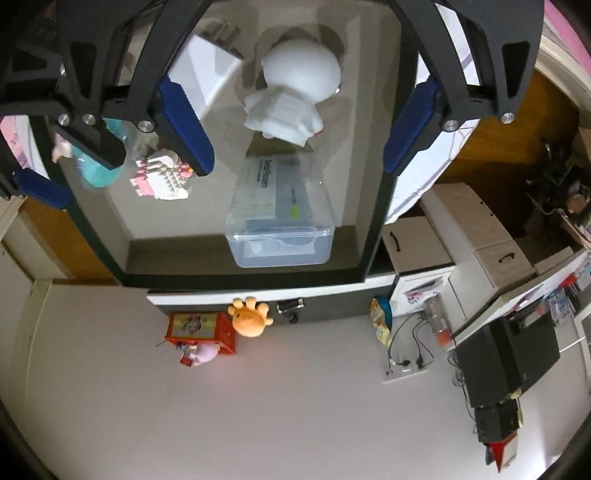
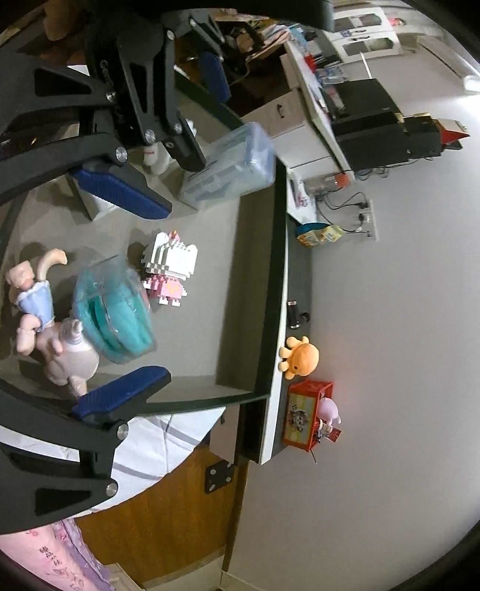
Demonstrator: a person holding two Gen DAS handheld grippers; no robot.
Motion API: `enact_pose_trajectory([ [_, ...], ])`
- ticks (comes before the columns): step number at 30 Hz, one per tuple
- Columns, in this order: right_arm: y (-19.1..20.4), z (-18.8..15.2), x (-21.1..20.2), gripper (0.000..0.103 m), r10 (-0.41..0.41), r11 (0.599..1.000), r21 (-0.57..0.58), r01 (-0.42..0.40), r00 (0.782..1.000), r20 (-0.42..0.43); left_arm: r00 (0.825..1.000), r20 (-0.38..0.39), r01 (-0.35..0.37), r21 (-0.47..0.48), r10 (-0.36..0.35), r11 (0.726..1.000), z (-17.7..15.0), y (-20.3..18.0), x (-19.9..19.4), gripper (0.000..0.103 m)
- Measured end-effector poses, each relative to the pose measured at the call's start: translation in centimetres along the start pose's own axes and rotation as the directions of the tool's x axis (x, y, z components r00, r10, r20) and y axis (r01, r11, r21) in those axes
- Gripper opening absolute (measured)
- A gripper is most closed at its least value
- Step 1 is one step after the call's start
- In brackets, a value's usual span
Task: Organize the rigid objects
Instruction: 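Carry both cases into the pink box and open both tools to release, then withdraw both open tools from the box back toward the remaining items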
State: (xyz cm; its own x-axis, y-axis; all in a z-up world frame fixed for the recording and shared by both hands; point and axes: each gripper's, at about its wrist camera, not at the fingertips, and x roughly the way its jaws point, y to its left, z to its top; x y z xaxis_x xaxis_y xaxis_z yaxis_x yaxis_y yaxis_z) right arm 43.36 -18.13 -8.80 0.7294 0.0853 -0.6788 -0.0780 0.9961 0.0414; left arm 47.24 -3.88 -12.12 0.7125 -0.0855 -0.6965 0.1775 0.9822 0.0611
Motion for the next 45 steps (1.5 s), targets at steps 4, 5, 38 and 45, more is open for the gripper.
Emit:
enact_pose_trajectory([
  [4, 0.0, -0.3, -1.7, 0.09, 0.002, 1.0, 0.004, -0.002, 1.0, 0.029, 1.0, 0.028, 0.0, -0.01, 0.001, 1.0, -0.6, 0.3, -2.3, 0.098],
  [5, 0.0, -0.5, -2.4, 0.092, 0.001, 1.0, 0.006, -0.001, 0.999, 0.044, 0.999, 0.037, -0.001, -0.016, 0.001, 1.0, -0.8, 0.4, -2.9, 0.099],
  [38, -1.4, -13.3, -14.8, 0.103, 0.008, 1.0, 0.025, -0.01, 0.998, 0.067, 0.997, 0.009, 0.081, 0.039, -0.081, 0.996, -16.9, -1.4, -14.7, 0.103],
  [45, -1.0, -15.0, -13.9, 0.103, 0.033, 0.999, 0.029, -0.034, 0.999, 0.025, 0.995, -0.028, 0.097, 0.038, -0.096, 0.995, -17.6, -2.1, -13.5, 0.103],
])
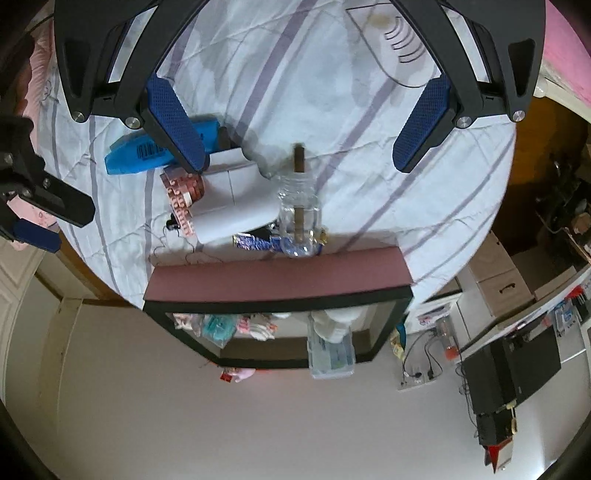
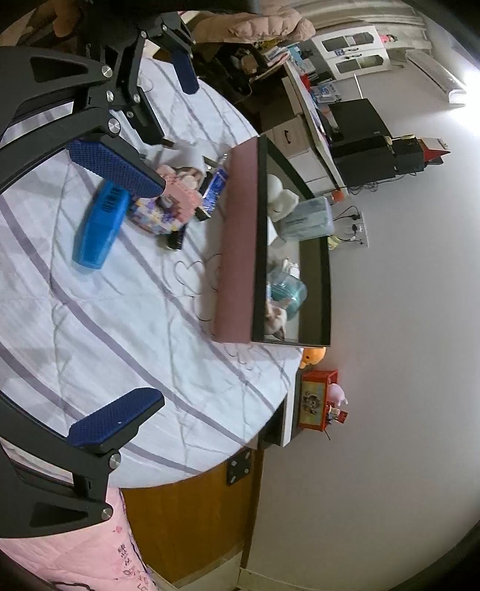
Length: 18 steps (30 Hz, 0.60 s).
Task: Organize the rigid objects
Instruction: 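Reach the left tool to the large white plug adapter and close on it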
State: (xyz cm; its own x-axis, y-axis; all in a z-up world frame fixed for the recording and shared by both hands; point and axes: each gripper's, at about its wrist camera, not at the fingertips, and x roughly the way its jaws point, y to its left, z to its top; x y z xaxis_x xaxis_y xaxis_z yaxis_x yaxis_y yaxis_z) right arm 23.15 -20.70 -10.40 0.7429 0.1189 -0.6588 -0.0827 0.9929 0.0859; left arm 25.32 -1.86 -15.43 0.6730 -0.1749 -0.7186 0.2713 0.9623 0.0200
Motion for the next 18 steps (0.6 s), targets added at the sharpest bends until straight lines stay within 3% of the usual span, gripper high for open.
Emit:
enact_pose_trajectory([
  [18, 0.0, -0.5, 1.1, 0.103, 0.035, 0.999, 0.011, -0.035, 0.999, -0.025, 0.999, -0.027, -0.03, -0.02, 0.029, 0.999, 1.7, -1.9, 3.1, 0.103],
])
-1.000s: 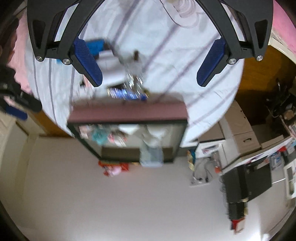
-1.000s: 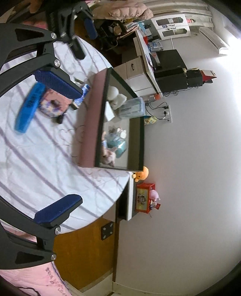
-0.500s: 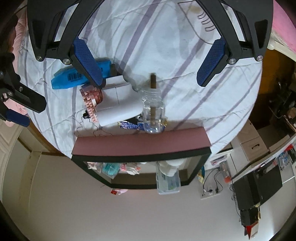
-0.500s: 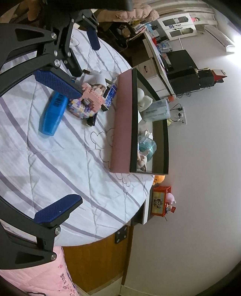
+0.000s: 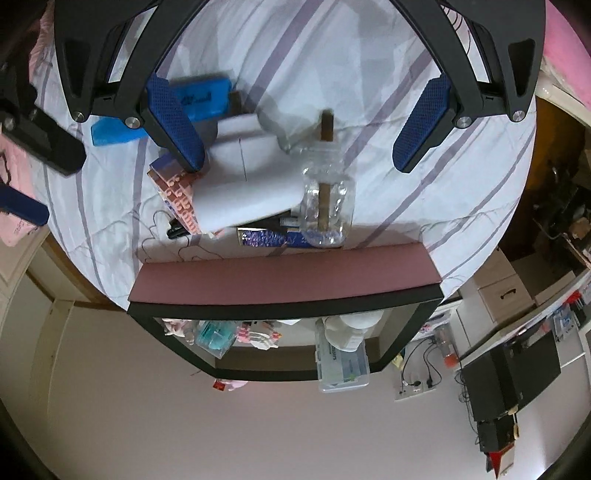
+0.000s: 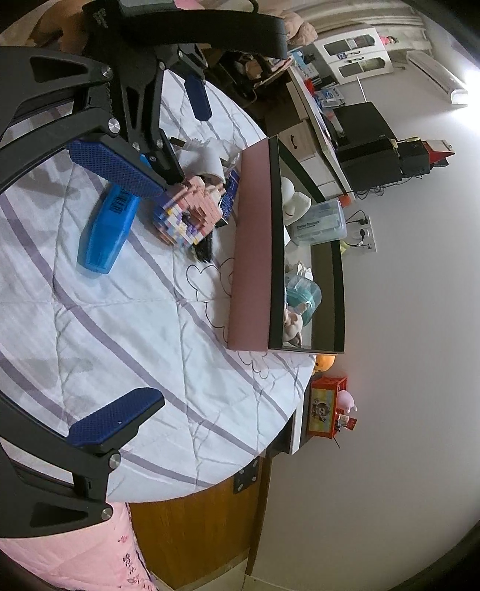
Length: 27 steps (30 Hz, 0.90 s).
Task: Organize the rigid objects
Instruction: 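Reach the left tool to the large white plug adapter and close on it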
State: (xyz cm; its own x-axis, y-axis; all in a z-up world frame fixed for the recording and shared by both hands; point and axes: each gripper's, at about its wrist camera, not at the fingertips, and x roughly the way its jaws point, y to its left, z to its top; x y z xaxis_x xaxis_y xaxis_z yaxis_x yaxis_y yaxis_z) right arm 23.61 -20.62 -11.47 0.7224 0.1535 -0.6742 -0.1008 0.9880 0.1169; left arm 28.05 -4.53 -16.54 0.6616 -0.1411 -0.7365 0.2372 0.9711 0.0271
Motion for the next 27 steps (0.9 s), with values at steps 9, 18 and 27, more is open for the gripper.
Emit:
enact_pose_trajectory([
  [9, -0.4, 0.1, 0.5, 0.103, 0.003, 1.0, 0.009, -0.003, 1.0, -0.01, 0.999, -0.01, 0.041, -0.044, -0.041, 0.998, 0.4, 0.9, 1.0, 0.078],
  [18, 1.4, 0.0, 1.8, 0.103, 0.029, 0.999, -0.016, -0.03, 0.999, -0.038, 0.999, -0.001, 0.053, -0.065, -0.053, 0.996, -1.2, 3.1, -0.6, 0.064],
  [27, 3.9, 0.6, 3.8, 0.103, 0.02, 0.998, -0.062, -0.026, 0.995, -0.095, 0.998, -0.006, 0.064, -0.083, -0.065, 0.994, -2.9, 5.4, -2.4, 0.065],
])
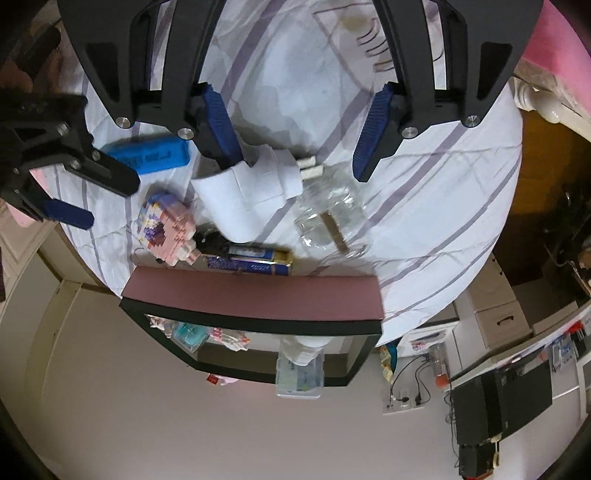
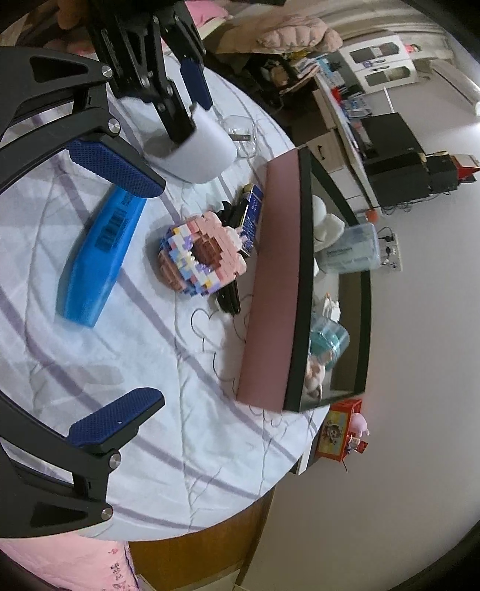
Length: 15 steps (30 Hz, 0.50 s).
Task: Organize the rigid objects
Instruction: 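Reach the left tool to the large white plug adapter and close on it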
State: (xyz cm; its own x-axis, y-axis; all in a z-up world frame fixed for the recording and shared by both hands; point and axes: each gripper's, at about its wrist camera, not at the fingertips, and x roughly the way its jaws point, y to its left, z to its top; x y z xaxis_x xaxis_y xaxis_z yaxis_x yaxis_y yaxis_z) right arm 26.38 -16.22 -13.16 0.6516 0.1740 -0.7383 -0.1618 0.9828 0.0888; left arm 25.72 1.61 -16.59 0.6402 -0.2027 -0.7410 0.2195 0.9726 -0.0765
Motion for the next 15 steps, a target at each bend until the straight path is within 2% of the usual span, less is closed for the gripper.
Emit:
enact_pose_trajectory([
  [5, 0.7, 0.1, 1.1, 0.103, -0.018, 1.0, -0.019, 0.018, 0.999, -0.038, 1.0, -0.01, 0.02, -0.016, -0.021, 1.0, -0.2, 0.6, 0.2, 0.073],
  [10, 0.4, -0.1, 1.3, 0.103, -0.041, 0.999, -0.012, 0.04, 0.998, -0.051, 0.996, -0.012, 0.083, -0.028, -0.083, 0.996, 0.3, -0.1, 0.8, 0.078],
  [15, -0.8, -0.4, 0.2, 0.103, -0.052, 0.999, 0.005, 0.053, 0.998, -0.042, 0.996, -0.029, 0.086, 0.006, -0.086, 0.996, 0.2, -0.8, 0.4, 0.086],
])
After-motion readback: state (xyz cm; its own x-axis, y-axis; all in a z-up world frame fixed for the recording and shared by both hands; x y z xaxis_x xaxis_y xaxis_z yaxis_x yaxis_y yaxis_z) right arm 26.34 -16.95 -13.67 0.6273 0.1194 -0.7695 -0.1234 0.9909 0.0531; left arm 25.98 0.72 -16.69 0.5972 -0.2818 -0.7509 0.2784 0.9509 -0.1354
